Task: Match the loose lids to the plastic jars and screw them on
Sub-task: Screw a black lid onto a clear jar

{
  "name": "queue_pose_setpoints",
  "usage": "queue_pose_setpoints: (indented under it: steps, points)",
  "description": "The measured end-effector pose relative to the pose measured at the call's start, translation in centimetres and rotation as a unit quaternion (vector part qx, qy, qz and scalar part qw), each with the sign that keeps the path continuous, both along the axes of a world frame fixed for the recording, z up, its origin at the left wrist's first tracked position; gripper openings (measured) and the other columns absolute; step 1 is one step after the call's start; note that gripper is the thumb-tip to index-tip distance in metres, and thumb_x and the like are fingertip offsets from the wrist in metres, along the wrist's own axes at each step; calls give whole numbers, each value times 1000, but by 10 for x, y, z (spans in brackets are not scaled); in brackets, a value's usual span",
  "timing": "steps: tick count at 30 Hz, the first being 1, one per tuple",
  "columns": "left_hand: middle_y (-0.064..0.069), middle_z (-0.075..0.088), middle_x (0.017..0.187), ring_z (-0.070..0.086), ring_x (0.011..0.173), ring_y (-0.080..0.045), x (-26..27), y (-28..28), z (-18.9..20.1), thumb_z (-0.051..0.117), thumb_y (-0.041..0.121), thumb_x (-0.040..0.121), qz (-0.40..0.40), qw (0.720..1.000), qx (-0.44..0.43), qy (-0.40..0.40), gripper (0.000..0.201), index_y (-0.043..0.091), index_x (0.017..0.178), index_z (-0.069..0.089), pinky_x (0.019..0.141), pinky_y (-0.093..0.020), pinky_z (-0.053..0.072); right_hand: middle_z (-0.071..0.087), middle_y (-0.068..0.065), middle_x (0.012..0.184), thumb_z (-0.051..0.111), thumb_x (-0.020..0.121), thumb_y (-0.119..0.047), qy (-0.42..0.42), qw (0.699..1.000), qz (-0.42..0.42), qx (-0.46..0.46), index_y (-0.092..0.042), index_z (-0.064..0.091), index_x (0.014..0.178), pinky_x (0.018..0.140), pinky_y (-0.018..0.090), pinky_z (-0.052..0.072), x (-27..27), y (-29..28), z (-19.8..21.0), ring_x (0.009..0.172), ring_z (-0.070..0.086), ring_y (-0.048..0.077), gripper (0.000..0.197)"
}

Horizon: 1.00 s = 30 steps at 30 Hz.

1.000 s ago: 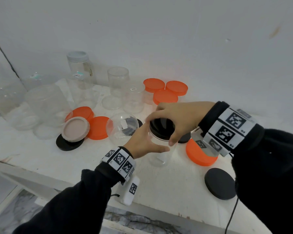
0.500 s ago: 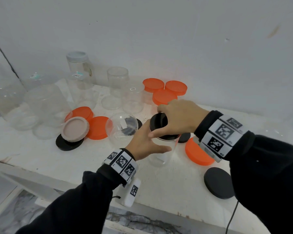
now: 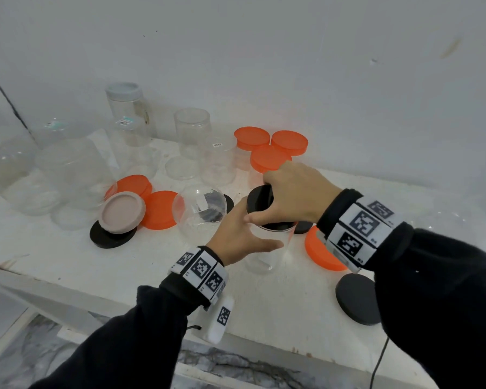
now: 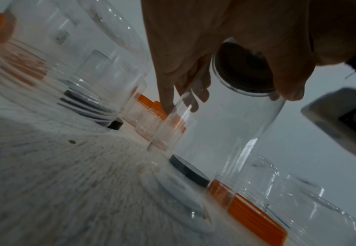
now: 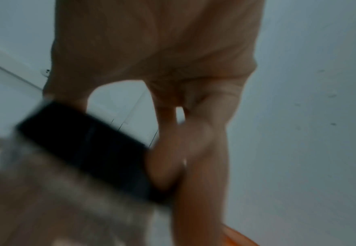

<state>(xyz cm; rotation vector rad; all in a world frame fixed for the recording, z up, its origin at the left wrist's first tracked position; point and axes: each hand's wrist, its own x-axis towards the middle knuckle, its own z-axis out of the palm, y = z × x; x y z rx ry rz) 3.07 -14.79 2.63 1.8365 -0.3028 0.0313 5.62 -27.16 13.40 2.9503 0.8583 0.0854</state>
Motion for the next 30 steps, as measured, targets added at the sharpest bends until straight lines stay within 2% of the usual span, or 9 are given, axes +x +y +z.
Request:
queue_pose_setpoints:
  steps: [2,5,8,16,19,21,24,27,30]
  points:
    - [15,58,111,52,101,10,0,1,1,81,28,54,-5,1000,2,-2,75,29,120,44,82,-7,41,54,1,86,57,69,-74,53,998,4,-41,-15,57,105,62,28,43,2,-2,7,81,54,20,69]
    - [14,58,105,53,96,11,-1,2,2,82,27,56,-1,1000,4,-2,68,25,114,47,78,-7,41,40,-1,129,74,72,-47,231,967,72,-77,-34,29,141,93,35,45,5,-5,21,115,44,18,84]
    - [16,57,103,53,94,14,-1,2,1,87,19,59,3,1000,15,-6,66,31,109,45,77,-4,40,44,-3,119,79,67,-35,192,974,106,-60,-38,42,131,87,35,48,5,-5,22,105,47,17,75]
    - [13,60,109,55,102,5,-2,-1,0,81,28,54,-7,1000,-6,8,74,26,119,46,83,-13,44,53,-6,74,66,63,-67,73,997,30,5,-19,60,100,57,27,46,4,-3,5,71,53,14,60]
    - [14,59,112,55,106,2,-3,-1,-1,82,26,56,-6,1000,-13,11,77,25,124,47,89,-18,45,49,-2,70,56,68,-76,25,999,-22,3,-14,53,82,56,29,42,-3,-1,-2,67,51,18,64]
    - [13,59,112,54,104,5,-3,0,-2,84,20,59,-11,1000,-10,12,75,24,123,46,85,-13,44,53,0,87,51,69,-79,44,998,-23,-34,-17,54,105,66,30,45,-4,-5,0,80,54,19,72]
    - [12,59,109,53,98,10,-1,3,-2,85,15,62,-9,1000,0,11,68,27,117,47,79,-6,40,38,-1,130,68,73,-57,184,980,52,-61,-33,28,142,91,35,46,0,-13,13,113,46,19,83]
    - [15,58,109,53,100,11,-2,1,-1,86,17,61,-8,1000,11,4,67,38,110,44,81,-3,39,40,-2,124,78,70,-32,203,973,97,-44,-38,36,138,91,32,45,2,-15,21,112,43,17,81]
    - [15,58,106,53,97,12,-3,-1,-1,85,13,62,-11,1000,13,-1,68,39,108,43,79,-4,40,47,-3,107,81,63,-39,155,982,108,-20,-39,50,128,73,24,44,2,-15,22,94,45,13,73]
